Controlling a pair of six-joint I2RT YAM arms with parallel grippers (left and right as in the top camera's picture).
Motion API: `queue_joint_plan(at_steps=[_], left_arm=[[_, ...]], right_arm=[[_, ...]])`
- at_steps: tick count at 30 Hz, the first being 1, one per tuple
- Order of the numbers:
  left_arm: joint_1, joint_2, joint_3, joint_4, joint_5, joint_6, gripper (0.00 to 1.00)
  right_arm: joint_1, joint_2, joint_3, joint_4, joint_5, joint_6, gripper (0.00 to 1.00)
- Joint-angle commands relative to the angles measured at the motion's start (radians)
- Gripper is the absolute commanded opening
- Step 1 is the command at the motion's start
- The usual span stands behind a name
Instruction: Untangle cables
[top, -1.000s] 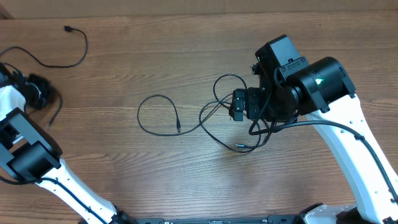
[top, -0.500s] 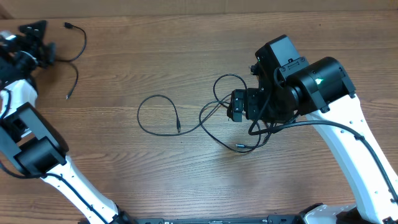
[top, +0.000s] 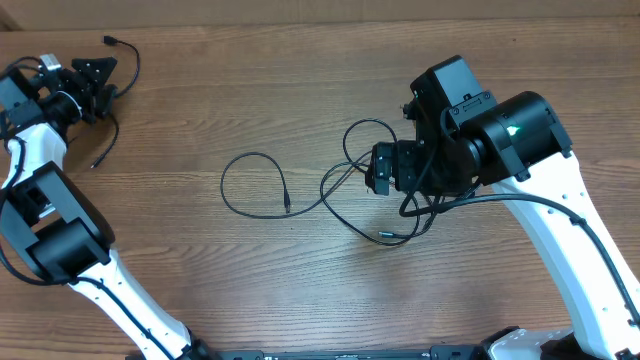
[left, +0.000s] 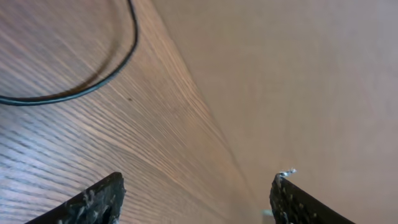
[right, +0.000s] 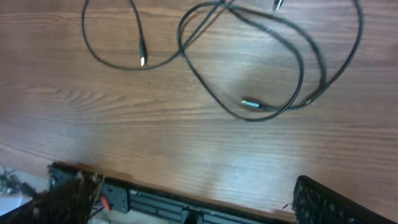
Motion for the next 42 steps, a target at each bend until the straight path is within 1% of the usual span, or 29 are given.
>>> queue_joint_plan(at_steps=[1,3,5,6,7,8,9,10,12,16,18,20,23,27,29,31,33,36,38,39,42], left_arm=[[-0.008,-0.125,0.001,-0.064,0.058,0.153,0.75],[-0.027,-0.184,0.001,-0.172,-0.003,0.259,0.76],[-0.064,-0.251,0.001,-0.311,-0.14,0.384,0.78],[-0.094,-0.287,0.001,-0.388,-0.235,0.448,0.79],[-0.124,-0.317,0.001,-0.453,-0.316,0.497,0.82],[-0.165,-0.347,0.001,-0.525,-0.406,0.544,0.87],[-0.203,-0.37,0.001,-0.583,-0.47,0.574,0.96],[-0.25,-0.389,0.001,-0.647,-0.52,0.607,1.0],[-0.341,-0.41,0.001,-0.744,-0.531,0.66,1.0],[-0.541,-0.393,-0.002,-0.883,-0.533,0.666,1.0],[-0.636,-0.372,-0.006,-0.926,-0.534,0.666,1.0],[-0.729,-0.346,-0.008,-0.955,-0.535,0.686,1.0],[-0.855,-0.303,-0.008,-0.978,-0.552,0.741,1.0],[-0.981,-0.251,-0.008,-0.977,-0.616,0.735,1.0],[-1.031,-0.222,-0.008,-0.971,-0.667,0.729,0.84],[-1.073,-0.192,-0.008,-0.97,-0.731,0.71,0.76],[-1.106,-0.16,-0.008,-0.971,-0.78,0.702,0.75],[-1.128,-0.125,-0.008,-0.98,-0.805,0.703,0.7],[-1.128,-0.111,-0.008,-0.985,-0.803,0.703,0.6],[-1.128,-0.104,-0.008,-0.986,-0.802,0.703,0.59],[-1.127,-0.103,-0.008,-0.978,-0.803,0.703,0.61]], right_arm=[[0.0,0.004,0.006,0.025,0.035,0.005,1.0],[0.0,0.004,0.006,0.044,0.036,0.005,1.0],[0.0,0.004,0.006,0.058,0.037,0.006,1.0],[-0.004,0.004,0.006,0.063,0.04,0.018,1.0],[-0.013,0.004,0.006,0.062,0.054,0.056,1.0],[-0.024,0.004,0.006,0.061,0.064,0.089,1.0],[-0.04,0.004,0.006,0.061,0.069,0.122,1.0],[-0.057,0.004,0.006,0.061,0.069,0.143,1.0],[-0.102,0.004,0.006,0.061,0.07,0.154,1.0],[-0.232,0.004,0.006,0.024,0.076,0.149,1.0],[-0.312,0.004,0.006,-0.008,0.117,0.15,1.0],[-0.385,0.004,0.006,-0.038,0.162,0.15,1.0],[-0.465,0.004,0.006,-0.09,0.171,0.15,1.0],[-0.533,0.004,0.006,-0.116,0.171,0.15,1.0],[-0.549,0.004,0.006,-0.11,0.171,0.15,1.0],[-0.551,0.004,0.006,-0.102,0.171,0.15,1.0],[-0.55,0.004,0.006,-0.1,0.171,0.15,1.0],[-0.55,0.004,0.006,-0.1,0.171,0.15,1.0],[-0.55,0.004,0.006,-0.1,0.171,0.15,1.0],[-0.55,0.004,0.006,-0.1,0.171,0.15,1.0],[-0.55,0.004,0.006,-0.1,0.171,0.15,1.0]])
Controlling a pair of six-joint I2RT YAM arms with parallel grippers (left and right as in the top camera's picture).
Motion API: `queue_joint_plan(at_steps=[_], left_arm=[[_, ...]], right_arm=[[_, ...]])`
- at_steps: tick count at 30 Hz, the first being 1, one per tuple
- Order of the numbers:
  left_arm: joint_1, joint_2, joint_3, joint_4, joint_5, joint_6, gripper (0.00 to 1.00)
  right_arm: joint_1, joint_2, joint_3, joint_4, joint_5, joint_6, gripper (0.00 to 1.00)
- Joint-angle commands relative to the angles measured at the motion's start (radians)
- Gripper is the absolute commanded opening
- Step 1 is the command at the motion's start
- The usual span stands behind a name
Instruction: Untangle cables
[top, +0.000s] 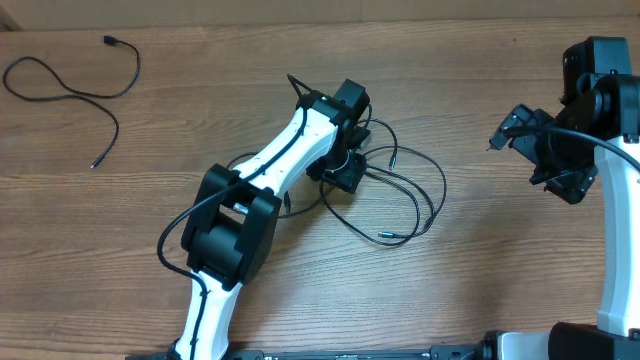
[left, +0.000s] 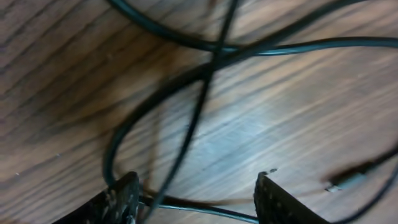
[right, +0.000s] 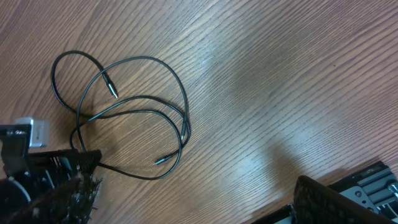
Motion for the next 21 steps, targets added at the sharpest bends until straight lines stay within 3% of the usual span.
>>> queue_joint_plan(at_steps=[1,13,21], left_arm=[[0.004,0.005,-0.01,0.013,-0.029,0.0,0.62],[0.003,0.007,-0.015,0.066,0.03,0.001,0.53],[0.002,0.011,-0.04,0.077,0.032,-0.006,0.53]], right_arm=[[-0.003,0.003,0.006,0.003,0.014,0.003,1.0],[-0.003,0.003,0.006,0.003,0.014,0.003,1.0],[-0.003,0.003,0.006,0.003,0.014,0.003,1.0]])
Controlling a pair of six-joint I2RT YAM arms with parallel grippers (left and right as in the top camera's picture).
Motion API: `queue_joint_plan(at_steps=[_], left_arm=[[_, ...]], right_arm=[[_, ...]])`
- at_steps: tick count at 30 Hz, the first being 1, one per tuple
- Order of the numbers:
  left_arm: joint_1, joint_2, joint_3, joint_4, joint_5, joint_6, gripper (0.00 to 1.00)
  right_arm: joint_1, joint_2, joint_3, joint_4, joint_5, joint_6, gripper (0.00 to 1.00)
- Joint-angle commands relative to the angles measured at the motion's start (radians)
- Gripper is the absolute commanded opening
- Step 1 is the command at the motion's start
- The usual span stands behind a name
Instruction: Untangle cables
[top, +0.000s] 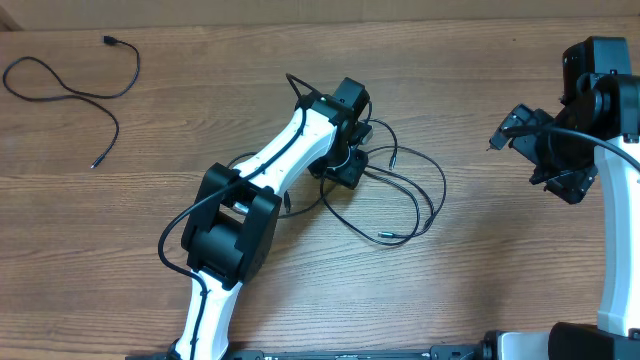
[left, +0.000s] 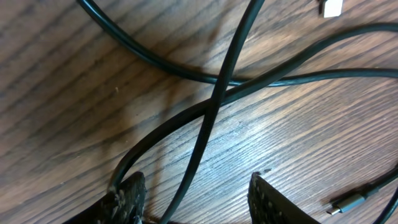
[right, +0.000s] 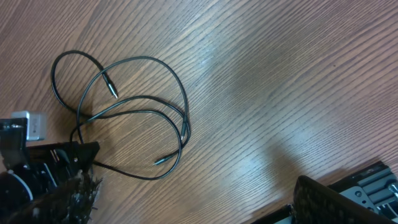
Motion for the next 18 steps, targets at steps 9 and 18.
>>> queue_joint_plan(at_steps=[9,18], left_arm=[[0.0,0.009,-0.066,0.053,0.013,-0.012,0.38],[0.006,-0.003,0.049,-0.012,0.053,-0.034,0.04]], right_arm=[[-0.003,0.003,0.006,0.003,0.014,0.004,1.0],[-0.003,0.003,0.006,0.003,0.014,0.004,1.0]])
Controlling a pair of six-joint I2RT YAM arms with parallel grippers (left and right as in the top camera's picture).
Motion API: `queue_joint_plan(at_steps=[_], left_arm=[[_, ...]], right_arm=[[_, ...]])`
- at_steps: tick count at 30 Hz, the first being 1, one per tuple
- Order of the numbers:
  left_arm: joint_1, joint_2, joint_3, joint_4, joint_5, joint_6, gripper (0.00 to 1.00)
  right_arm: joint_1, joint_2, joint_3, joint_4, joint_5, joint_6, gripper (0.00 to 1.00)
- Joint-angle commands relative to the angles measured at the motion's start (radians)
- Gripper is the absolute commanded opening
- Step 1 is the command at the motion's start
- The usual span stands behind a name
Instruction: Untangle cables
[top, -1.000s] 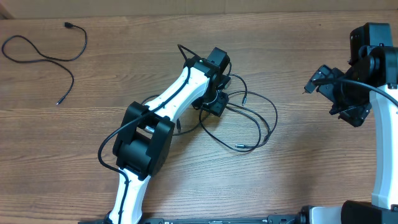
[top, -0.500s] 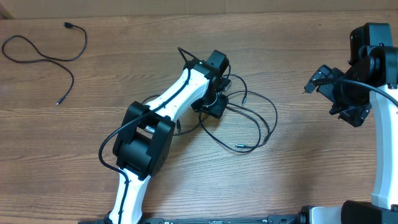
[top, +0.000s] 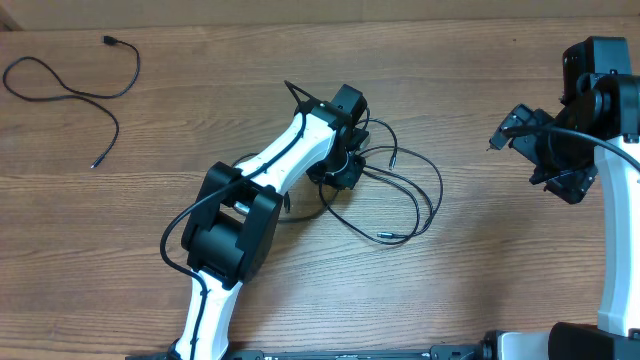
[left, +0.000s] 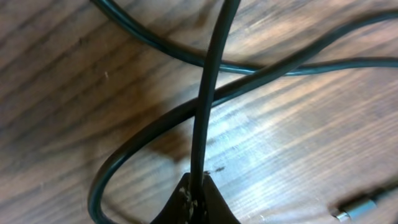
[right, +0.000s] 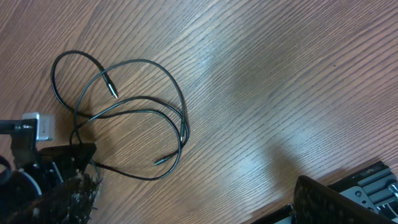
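Note:
A tangle of thin black cables (top: 400, 190) lies in loops at the middle of the wooden table, and shows in the right wrist view as the same loops (right: 143, 118). My left gripper (top: 338, 172) is down on the tangle's left side. In the left wrist view its jaws (left: 199, 198) are shut on one black strand (left: 211, 93), which runs up across two other strands. A metal plug (left: 360, 202) lies at the lower right. My right gripper (top: 545, 155) hangs open at the table's right side, and in its own view the gripper (right: 199, 205) holds nothing.
A separate black cable (top: 75, 90) lies by itself at the far left corner of the table. The left arm's white links (top: 270, 170) stretch from the front edge to the tangle. The table's front rail (right: 373, 180) shows at the right wrist view's lower right.
My left gripper's jaws stood apart on either side of a black strand; now they are shut on that strand. The right arm and the cable loops have not visibly moved.
First my left gripper was open at the far left corner by the separate cable, while my right gripper hovered open over the tangle. Then the right gripper was off at the right side and the left was open, low over the tangle. Now the left grips a strand.

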Motion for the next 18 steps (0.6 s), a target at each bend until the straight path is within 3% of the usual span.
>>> queue_joint_plan(at_steps=[1,10,18], left_arm=[[0.006,-0.008,0.114,-0.045,0.058,-0.011,0.04],[0.006,-0.026,0.611,-0.311,0.199,-0.012,0.04],[0.011,-0.029,1.006,-0.344,0.274,-0.091,0.04]], right_arm=[[-0.003,0.003,0.006,0.003,0.014,0.003,1.0],[-0.003,0.003,0.006,0.003,0.014,0.003,1.0],[-0.003,0.003,0.006,0.003,0.014,0.003,1.0]])
